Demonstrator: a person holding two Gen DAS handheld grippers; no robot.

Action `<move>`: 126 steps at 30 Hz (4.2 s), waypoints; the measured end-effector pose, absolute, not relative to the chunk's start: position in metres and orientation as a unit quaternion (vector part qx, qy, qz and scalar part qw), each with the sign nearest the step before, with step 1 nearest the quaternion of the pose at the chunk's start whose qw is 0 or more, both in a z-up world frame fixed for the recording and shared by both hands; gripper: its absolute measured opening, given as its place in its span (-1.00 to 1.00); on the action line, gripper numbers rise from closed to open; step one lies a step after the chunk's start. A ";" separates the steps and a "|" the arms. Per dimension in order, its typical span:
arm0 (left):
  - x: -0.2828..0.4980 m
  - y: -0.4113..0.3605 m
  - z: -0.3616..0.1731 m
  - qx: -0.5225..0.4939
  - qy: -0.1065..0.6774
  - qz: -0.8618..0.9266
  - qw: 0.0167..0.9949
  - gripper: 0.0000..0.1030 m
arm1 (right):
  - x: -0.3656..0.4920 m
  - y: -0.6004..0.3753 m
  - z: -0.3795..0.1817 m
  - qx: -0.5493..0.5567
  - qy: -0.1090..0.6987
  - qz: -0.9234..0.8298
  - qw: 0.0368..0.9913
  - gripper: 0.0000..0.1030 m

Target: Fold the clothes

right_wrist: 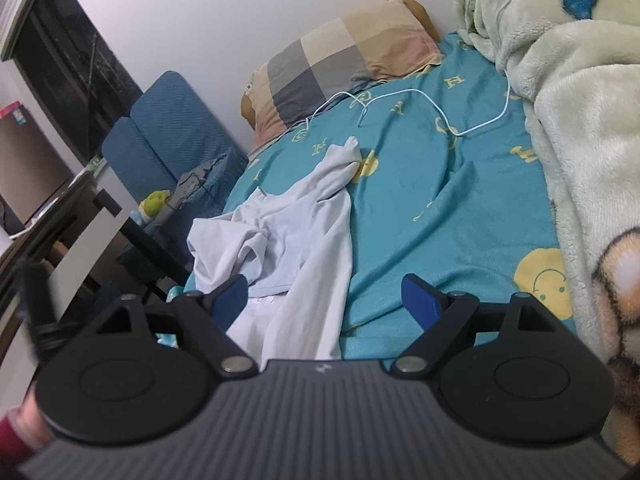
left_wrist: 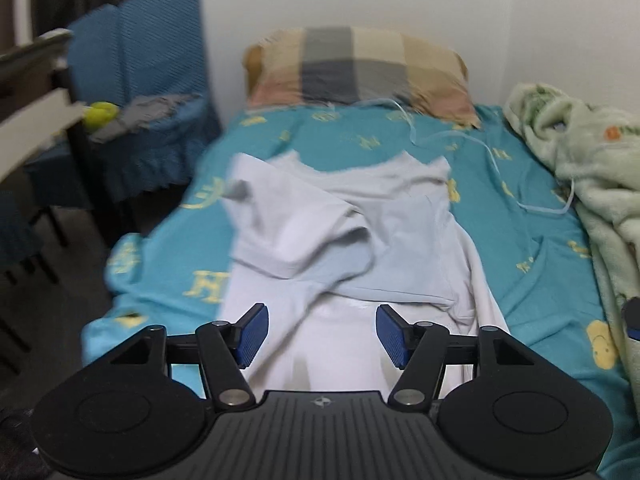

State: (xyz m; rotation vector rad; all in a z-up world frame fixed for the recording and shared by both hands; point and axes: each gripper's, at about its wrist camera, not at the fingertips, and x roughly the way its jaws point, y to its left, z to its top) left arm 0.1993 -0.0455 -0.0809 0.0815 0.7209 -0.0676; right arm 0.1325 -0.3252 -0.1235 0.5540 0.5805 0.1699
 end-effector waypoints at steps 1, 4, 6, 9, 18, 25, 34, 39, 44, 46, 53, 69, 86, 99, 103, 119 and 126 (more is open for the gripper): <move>0.191 -0.042 -0.074 0.036 0.347 -0.033 0.936 0.20 | 0.132 -0.323 -0.121 0.263 0.283 0.086 0.919 0.66; 0.174 -0.031 -0.066 0.025 0.328 -0.041 0.944 0.20 | 0.126 -0.315 -0.110 0.236 0.276 0.089 0.928 0.66; 0.168 -0.027 -0.066 0.028 0.319 -0.042 0.946 0.20 | 0.124 -0.310 -0.104 0.225 0.274 0.093 0.931 0.66; 0.170 -0.016 -0.069 0.002 0.319 -0.051 0.947 0.20 | 0.127 -0.299 -0.095 0.214 0.279 0.100 0.931 0.66; 0.182 0.019 -0.095 -0.013 0.329 -0.063 0.942 0.20 | 0.196 -0.221 -0.071 0.173 0.288 0.135 0.932 0.65; 0.197 0.034 -0.117 -0.060 0.346 -0.082 0.933 0.20 | 0.276 -0.160 -0.096 0.135 0.324 0.166 0.921 0.64; 0.223 0.058 -0.152 -0.089 0.375 -0.057 0.921 0.20 | 0.362 -0.094 -0.132 0.094 0.364 0.203 0.904 0.55; 0.228 0.065 -0.160 -0.109 0.386 -0.055 0.914 0.20 | 0.396 -0.054 -0.144 0.027 0.379 0.204 0.902 0.33; 0.222 0.066 -0.156 -0.117 0.373 -0.063 0.918 0.20 | 0.404 -0.043 -0.146 -0.047 0.389 0.156 0.907 -0.65; 0.220 0.067 -0.155 -0.124 0.368 -0.067 0.919 0.20 | 0.404 -0.047 -0.137 -0.062 0.380 0.137 0.913 -0.77; 0.218 0.065 -0.151 -0.131 0.355 -0.076 0.923 0.20 | 0.438 -0.110 -0.093 -0.016 0.339 0.064 0.939 -0.89; 0.220 0.050 -0.159 -0.109 0.353 -0.082 0.926 0.21 | 0.397 -0.151 -0.111 0.082 0.298 0.200 0.929 0.49; 0.215 0.032 -0.163 -0.042 0.317 -0.090 0.943 0.16 | 0.442 -0.174 -0.116 0.036 0.314 0.035 0.948 -0.87; 0.220 0.038 -0.168 -0.042 0.339 -0.064 0.938 0.16 | 0.366 -0.247 -0.140 0.284 0.268 0.019 0.920 0.41; 0.220 0.042 -0.166 -0.053 0.341 -0.055 0.937 0.16 | 0.345 -0.215 -0.147 0.263 0.318 0.046 0.910 0.41; 0.213 0.065 -0.153 -0.105 0.328 -0.038 0.938 0.16 | 0.311 -0.218 -0.156 0.224 0.307 -0.067 0.922 -0.91; 0.214 0.061 -0.154 -0.089 0.331 -0.042 0.938 0.16 | 0.305 -0.240 -0.189 0.263 0.362 -0.064 0.892 -0.86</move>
